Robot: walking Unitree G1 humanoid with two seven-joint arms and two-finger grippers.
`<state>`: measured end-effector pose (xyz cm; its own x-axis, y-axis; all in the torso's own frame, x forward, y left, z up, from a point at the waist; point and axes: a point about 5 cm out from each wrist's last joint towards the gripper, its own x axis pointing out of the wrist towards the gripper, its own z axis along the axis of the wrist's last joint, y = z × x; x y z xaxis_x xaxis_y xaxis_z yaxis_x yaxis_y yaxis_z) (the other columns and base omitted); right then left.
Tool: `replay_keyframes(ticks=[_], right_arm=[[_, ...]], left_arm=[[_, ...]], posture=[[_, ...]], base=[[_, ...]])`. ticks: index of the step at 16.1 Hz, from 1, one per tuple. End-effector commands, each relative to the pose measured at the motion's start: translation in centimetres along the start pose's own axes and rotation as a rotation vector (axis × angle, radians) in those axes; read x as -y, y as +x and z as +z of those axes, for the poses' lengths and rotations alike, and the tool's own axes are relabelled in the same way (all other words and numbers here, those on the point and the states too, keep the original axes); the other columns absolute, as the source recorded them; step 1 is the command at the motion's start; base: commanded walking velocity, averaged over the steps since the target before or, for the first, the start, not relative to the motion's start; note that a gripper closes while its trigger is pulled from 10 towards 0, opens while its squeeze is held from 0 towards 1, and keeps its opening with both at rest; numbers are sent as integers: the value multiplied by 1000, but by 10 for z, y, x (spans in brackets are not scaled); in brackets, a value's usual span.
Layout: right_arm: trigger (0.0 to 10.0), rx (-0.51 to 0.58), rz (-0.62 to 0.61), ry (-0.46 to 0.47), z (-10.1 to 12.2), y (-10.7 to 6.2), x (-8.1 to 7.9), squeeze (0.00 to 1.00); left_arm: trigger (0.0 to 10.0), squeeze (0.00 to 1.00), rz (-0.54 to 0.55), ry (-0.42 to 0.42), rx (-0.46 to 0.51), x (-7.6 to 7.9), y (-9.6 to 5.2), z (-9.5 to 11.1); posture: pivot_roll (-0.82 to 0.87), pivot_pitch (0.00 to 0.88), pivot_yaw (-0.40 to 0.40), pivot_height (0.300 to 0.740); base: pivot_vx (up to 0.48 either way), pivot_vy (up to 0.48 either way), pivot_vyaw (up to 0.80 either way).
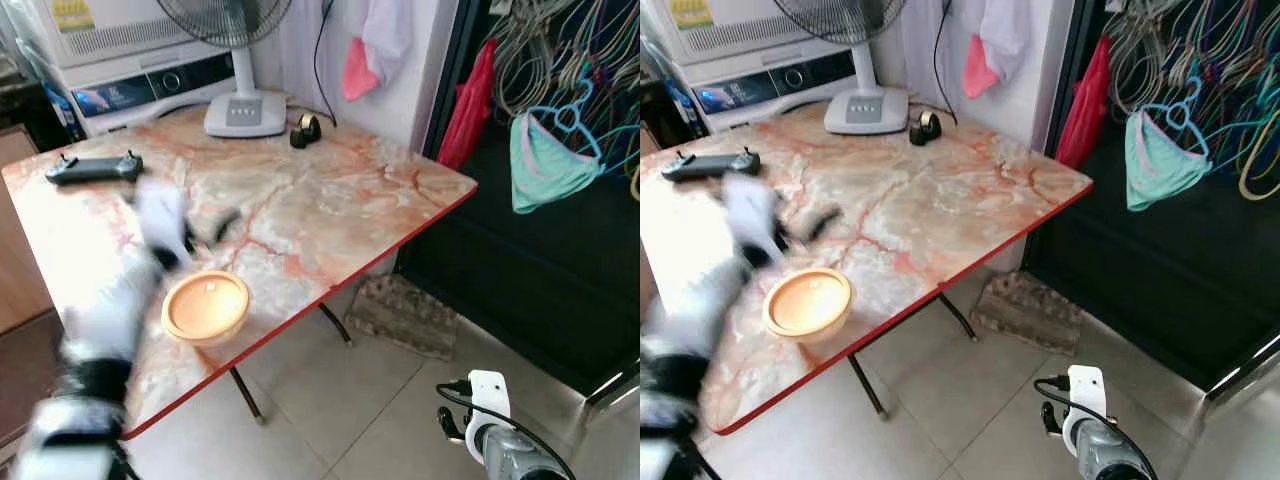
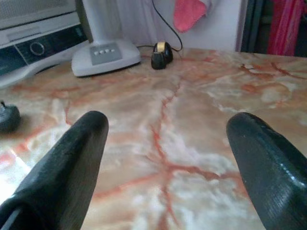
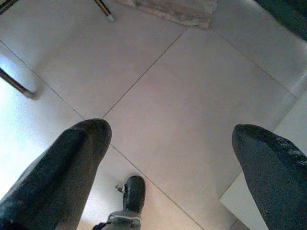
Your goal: Restocking fridge
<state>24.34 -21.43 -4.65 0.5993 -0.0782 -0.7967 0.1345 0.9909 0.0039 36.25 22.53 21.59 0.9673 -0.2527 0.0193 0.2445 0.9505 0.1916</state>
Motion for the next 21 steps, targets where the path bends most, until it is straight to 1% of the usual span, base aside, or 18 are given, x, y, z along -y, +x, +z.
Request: replay_keyframes(ticks=[1, 2, 3, 4, 5, 6, 9, 10, 11, 12, 13, 14, 15, 16, 18, 20, 21], right_arm=[[10000, -7, -3, 0, 0, 0, 0, 0], [10000, -8, -2, -1, 0, 0, 0, 0], [10000, -8, -2, -1, 0, 0, 0, 0], [10000, -11, 0, -2, 0, 0, 0, 0], [10000, -12, 2, -3, 0, 0, 0, 0], [10000, -14, 4, -4, 0, 0, 0, 0], [10000, -16, 4, -5, -1, 0, 0, 0], [10000, -19, 6, -6, -1, 0, 0, 0], [10000, -20, 7, -6, -1, 0, 0, 0], [10000, -21, 8, -6, -2, 0, -1, 0], [10000, -21, 9, -6, -2, 0, -1, 0], [10000, -23, 14, -8, -2, 0, -1, 0], [10000, -24, 15, -8, -3, 0, -1, 0], [10000, -24, 16, -8, -3, 0, -1, 0], [10000, -25, 14, -6, -2, 0, -1, 0], [10000, -25, 12, -2, -2, 0, -1, 0], [10000, -24, 12, -1, -2, 0, 0, 0]], left_arm=[[10000, 0, -38, -15, -30, 0, 0, 6], [10000, 0, -83, 24, -96, -5, -3, 10], [10000, 0, -83, 24, -96, -5, -3, 10], [10000, 0, -196, 67, -162, -2, -8, 10], [10000, 0, -264, 108, -205, 2, -12, 6], [10000, 0, -358, 157, -271, 8, -19, -1], [10000, 0, -455, 193, -315, 16, -30, -5], [10000, 0, -507, 262, -375, 17, -39, -13], [10000, 0, -527, 306, -402, 17, -43, -18], [10000, 0, -517, 306, -412, 16, -42, -19], [10000, 0, -484, 277, -426, 14, -40, -19], [10000, 0, -462, 230, -456, 14, -39, -22], [10000, 0, -449, 213, -473, 14, -39, -25], [10000, 0, -419, 177, -491, 13, -37, -29], [10000, 0, -385, 126, -503, 14, -34, -37], [10000, 0, -370, 97, -522, 17, -34, -44], [10000, 0, -360, 93, -519, 16, -33, -44]], posture=[[81, 0, -8, 740], [84, 0, -4, 740], [84, 0, -4, 740], [88, 0, -4, 740], [88, 0, -1, 740], [87, 0, 0, 740], [87, 0, 0, 740], [91, 0, 0, 740], [91, 0, 0, 740], [90, 0, 2, 740], [88, 0, 1, 740], [84, 0, 1, 740], [82, 0, 2, 740], [82, 0, 2, 740], [84, 0, -2, 740], [79, 0, -3, 740], [77, 0, -4, 740]], base=[[0, 0, 0], [0, 0, 0], [0, 0, 0], [0, 0, 0], [0, 0, 0], [0, 0, 0], [0, 0, 0], [0, 0, 0], [0, 0, 0], [0, 0, 0], [0, 0, 0], [0, 0, 0], [0, 0, 0], [0, 0, 0], [0, 0, 0], [0, 0, 0], [0, 0, 0]])
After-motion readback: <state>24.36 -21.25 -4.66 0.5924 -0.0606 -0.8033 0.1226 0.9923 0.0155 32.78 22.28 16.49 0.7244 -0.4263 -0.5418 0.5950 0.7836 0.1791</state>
